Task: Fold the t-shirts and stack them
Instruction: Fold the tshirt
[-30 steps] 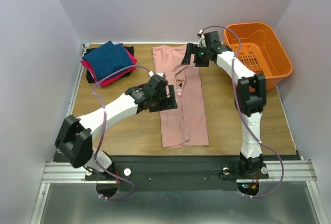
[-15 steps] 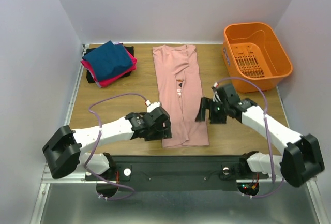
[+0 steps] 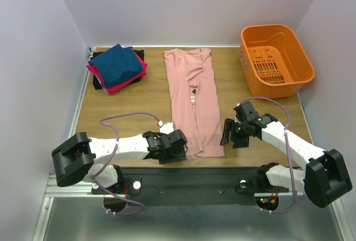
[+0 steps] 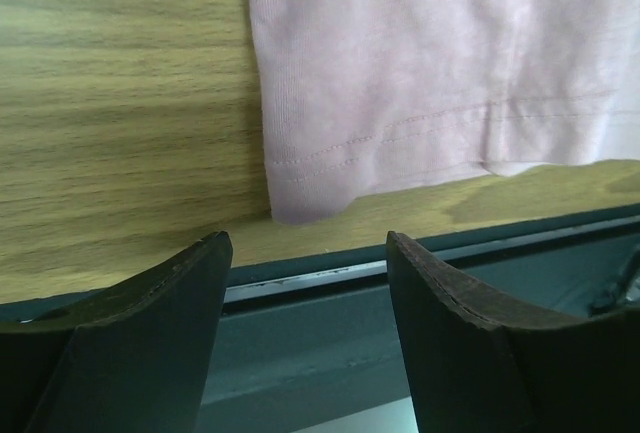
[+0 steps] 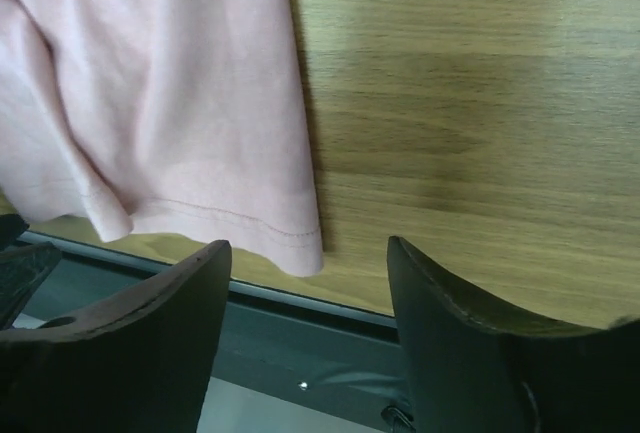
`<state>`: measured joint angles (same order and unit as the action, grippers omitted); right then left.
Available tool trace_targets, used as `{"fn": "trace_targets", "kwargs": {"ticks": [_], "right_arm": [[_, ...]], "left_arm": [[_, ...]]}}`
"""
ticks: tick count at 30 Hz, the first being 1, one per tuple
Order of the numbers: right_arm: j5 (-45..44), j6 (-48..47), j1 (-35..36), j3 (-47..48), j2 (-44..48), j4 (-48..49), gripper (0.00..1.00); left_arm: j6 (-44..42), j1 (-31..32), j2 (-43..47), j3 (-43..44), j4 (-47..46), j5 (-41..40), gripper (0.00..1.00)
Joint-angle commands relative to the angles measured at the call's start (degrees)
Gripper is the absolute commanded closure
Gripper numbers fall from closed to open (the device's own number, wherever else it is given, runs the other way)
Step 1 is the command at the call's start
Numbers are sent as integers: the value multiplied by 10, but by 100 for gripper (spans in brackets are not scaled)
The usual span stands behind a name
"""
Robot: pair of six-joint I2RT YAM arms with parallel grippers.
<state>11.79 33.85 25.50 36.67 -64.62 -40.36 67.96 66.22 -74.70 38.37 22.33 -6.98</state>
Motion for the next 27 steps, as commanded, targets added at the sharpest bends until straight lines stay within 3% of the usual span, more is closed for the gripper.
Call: {"fn": "trace_targets", "kwargs": {"ticks": [1, 10, 27], "right_arm": [[6, -15, 2, 5, -20, -9, 34], [42, -34, 10, 7, -74, -4, 40], [51, -11, 63, -10, -101, 12, 46]], "left_arm": [[32, 9, -13, 12, -5, -32, 26], [73, 10, -6, -5, -7, -52, 30], [73, 11, -37, -3, -3, -63, 37]]}}
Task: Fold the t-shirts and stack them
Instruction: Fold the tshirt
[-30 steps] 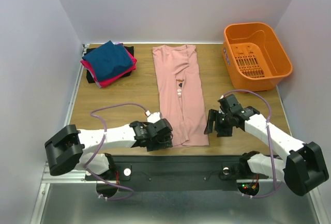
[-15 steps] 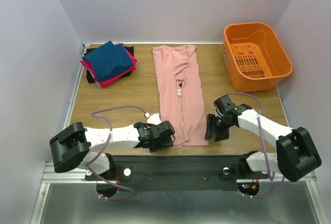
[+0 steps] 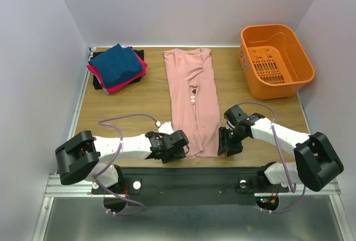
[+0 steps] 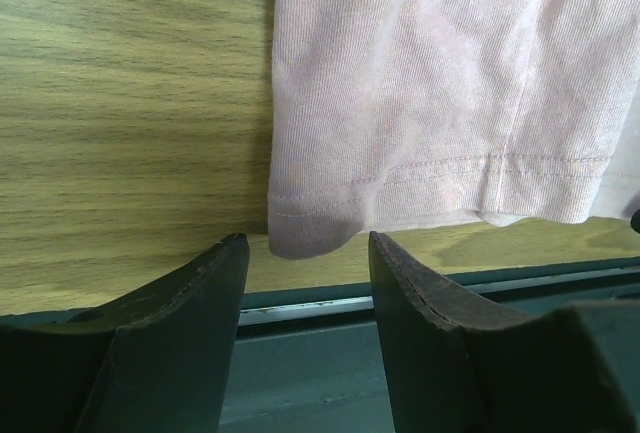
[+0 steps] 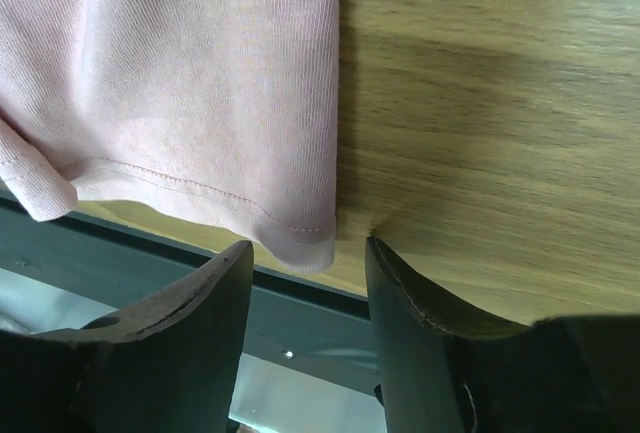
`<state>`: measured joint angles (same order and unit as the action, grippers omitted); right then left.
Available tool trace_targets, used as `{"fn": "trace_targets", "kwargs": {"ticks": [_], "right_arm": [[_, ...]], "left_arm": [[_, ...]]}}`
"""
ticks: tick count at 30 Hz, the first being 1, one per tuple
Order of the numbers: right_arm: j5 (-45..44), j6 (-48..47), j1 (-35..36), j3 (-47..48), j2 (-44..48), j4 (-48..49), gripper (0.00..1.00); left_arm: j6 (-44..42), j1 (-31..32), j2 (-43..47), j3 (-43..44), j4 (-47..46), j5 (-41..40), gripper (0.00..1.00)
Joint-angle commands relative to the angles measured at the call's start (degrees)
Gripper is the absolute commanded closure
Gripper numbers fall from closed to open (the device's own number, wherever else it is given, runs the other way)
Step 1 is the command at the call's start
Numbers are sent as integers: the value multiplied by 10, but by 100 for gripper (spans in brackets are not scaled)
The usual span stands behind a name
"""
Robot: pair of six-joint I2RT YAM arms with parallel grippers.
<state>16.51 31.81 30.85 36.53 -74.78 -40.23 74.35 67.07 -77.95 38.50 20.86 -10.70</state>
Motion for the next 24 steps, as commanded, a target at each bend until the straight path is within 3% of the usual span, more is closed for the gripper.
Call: {"fn": "trace_targets", "kwargs": {"ticks": [1, 10, 17, 21, 24], "right_arm": [[3, 11, 14, -9, -2, 11, 46], [-7, 7, 18, -3, -11, 16, 58], [-4, -4, 19, 1, -25, 16, 84], [-5, -11, 19, 6, -28, 16, 91], [-4, -13, 19, 9, -30, 16, 96]], "left_arm": [[11, 3, -4, -4, 12, -27, 37], [24, 3, -13, -12, 6, -32, 38], [19, 1, -47, 3, 5, -38, 50], [17, -2, -63, 8, 8, -37, 54], [17, -2, -67, 11, 8, -38, 63]]}}
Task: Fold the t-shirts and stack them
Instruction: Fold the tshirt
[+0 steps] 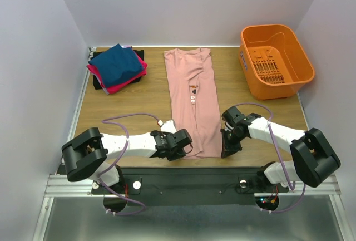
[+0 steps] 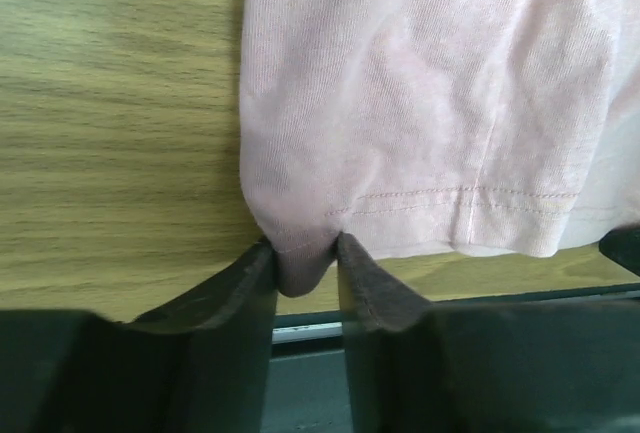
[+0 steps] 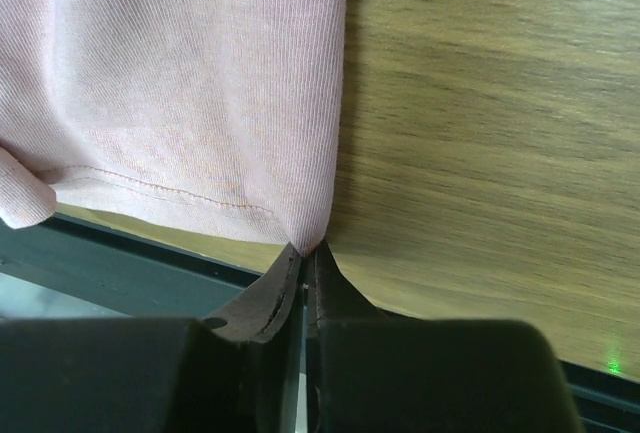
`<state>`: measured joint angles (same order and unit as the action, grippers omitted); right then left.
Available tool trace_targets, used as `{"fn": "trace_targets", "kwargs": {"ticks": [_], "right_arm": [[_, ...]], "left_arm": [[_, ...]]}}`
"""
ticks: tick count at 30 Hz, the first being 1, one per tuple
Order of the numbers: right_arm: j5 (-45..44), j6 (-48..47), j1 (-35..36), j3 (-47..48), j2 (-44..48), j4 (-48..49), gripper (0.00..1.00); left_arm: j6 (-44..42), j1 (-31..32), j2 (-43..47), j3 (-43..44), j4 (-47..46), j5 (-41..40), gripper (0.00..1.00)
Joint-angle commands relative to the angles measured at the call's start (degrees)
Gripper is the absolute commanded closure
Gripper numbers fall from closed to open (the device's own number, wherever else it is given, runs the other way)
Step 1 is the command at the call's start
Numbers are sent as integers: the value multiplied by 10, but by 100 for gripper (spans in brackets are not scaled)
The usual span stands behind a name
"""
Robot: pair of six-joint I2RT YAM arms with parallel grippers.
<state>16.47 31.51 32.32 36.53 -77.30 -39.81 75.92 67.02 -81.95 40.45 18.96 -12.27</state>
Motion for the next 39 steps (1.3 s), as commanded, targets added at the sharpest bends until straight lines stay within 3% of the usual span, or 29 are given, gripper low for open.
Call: {"fn": "trace_targets", "kwargs": {"ticks": [1, 6, 11, 22, 29, 39], "right_arm": [[-4, -10, 4, 11, -5, 13, 99], [-6, -10, 4, 13, 7, 13, 99], [-14, 0, 4, 24, 27, 12, 100], [-49, 55, 4, 109, 60, 11, 100], [-78, 41, 4, 158, 0, 12, 100], [-144, 16, 4, 263, -94, 20, 100]], "left_arm": [[1, -1, -28, -7, 28, -23, 69], [-2, -1, -29, -4, 31, -21, 79], [-9, -1, -22, -3, 27, -20, 100], [-57, -28, 16, 36, 27, -14, 100], [-136, -118, 47, 51, -17, 30, 100], [-260, -203, -33, 157, 5, 72, 100]]}}
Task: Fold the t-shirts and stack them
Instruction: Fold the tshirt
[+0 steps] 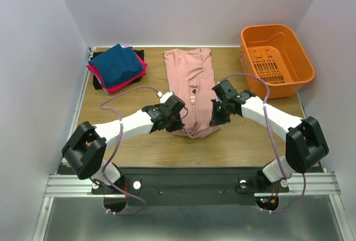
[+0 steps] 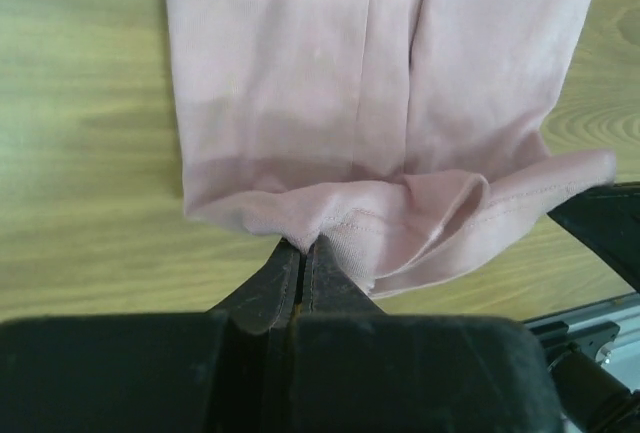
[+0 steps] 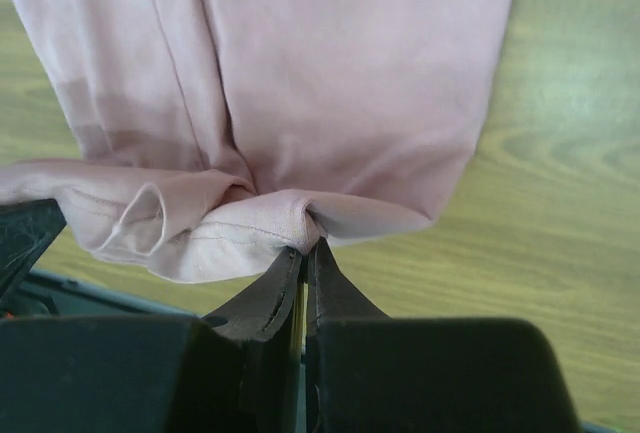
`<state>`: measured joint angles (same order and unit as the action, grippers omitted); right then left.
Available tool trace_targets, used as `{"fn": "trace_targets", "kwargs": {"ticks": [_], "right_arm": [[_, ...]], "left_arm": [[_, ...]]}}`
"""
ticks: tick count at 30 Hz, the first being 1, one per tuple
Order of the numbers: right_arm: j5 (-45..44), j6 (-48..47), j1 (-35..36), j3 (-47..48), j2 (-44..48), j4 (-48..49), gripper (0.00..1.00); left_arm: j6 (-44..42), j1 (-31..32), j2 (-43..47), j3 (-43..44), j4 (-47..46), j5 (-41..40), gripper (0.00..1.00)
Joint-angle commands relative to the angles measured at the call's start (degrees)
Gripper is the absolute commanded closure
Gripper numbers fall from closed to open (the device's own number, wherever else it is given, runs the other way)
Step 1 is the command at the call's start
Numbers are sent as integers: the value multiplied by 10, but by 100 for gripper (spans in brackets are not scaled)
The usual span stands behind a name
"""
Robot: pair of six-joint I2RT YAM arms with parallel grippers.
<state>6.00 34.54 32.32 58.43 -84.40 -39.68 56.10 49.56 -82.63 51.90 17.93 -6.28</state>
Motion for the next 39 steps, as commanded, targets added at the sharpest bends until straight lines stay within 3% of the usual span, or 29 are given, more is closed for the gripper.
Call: {"fn": "trace_targets", "kwargs": {"ticks": [1, 9, 18, 28, 39], "right_arm": [[-51, -17, 2, 59, -31, 20, 100], [-104, -46, -30, 131, -96, 33, 100], [-93, -78, -82, 251, -212, 40, 100], [-71, -98, -120, 374, -311, 39, 99], [-68, -104, -140, 424, -349, 35, 100]], "left_arm": [[-71, -37, -32, 60, 18, 14, 100], [-143, -104, -115, 153, 41, 22, 100], [-191, -180, -191, 266, 60, 37, 100], [-242, -214, -299, 401, 65, 96, 100], [-257, -251, -345, 455, 68, 112, 100]]}}
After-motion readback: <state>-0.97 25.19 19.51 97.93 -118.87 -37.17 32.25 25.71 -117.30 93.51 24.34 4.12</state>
